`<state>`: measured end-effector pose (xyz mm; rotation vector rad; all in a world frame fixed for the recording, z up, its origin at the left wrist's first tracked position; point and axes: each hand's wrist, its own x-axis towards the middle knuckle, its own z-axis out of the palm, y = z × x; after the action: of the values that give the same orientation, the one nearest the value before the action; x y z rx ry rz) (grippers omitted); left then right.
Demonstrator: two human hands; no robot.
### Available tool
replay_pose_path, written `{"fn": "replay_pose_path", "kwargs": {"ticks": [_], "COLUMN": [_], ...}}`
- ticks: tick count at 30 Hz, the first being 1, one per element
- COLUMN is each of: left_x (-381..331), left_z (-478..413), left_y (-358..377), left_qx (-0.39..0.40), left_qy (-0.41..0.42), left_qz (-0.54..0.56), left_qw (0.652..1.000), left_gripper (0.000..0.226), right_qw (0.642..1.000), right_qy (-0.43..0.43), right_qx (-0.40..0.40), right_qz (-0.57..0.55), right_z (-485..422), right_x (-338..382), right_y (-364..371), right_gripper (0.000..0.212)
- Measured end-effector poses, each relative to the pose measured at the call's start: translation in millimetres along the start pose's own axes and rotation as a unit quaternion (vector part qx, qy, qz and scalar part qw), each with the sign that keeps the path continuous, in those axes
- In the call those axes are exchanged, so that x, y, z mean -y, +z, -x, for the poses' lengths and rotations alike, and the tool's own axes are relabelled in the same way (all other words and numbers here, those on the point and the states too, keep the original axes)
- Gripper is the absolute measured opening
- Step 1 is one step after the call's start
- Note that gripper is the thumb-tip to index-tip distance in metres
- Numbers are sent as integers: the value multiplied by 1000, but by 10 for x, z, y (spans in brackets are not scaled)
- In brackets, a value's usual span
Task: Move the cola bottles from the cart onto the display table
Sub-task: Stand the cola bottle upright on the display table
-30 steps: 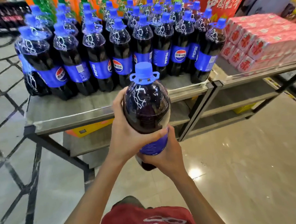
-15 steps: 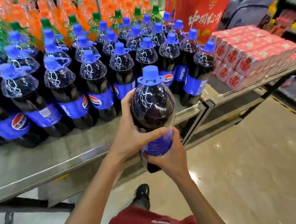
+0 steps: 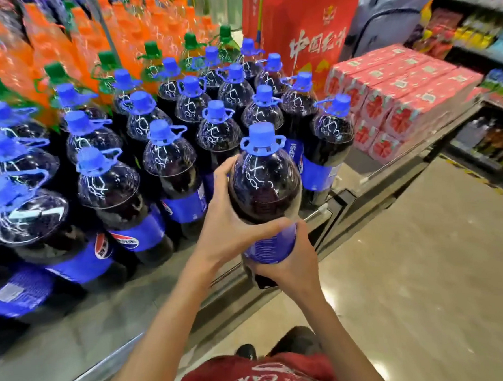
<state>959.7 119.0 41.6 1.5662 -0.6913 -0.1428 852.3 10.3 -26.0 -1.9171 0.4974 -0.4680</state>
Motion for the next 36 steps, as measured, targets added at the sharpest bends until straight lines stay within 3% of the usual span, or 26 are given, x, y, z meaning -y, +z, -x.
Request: {"fn": "replay_pose_path", "kwargs": {"ticks": [14,19,24,28,36], "left_x": [303,438,503,489,572], "left_z": [-896,-1008,-1063,-1084,-1079], "left_y": [402,510,589,634,665], "left_qx": [-41,-40,-38,-6,14], "left_qy": [34,22,16,2,-2], "left_qz": [-44,-71,-102,-118,-139], "left_qw": [998,996,994,993,990], "left_gripper": [110,107,110,110,112], "right_qw": [998,998,998,994,992], "right_qy": [-28,-19,-3,11,22], "right_qx": [25,1,-58,-98,-117], "right_qz": [-54,-68,27,38,41], "right_z": [-1138,-1205,-1253,-1269,-1279], "right_x": [-329,-515,-633,-740,-855], "right_y": [-160,-112,-95,-52,9], "right_gripper": [92,90,79,79,83]}}
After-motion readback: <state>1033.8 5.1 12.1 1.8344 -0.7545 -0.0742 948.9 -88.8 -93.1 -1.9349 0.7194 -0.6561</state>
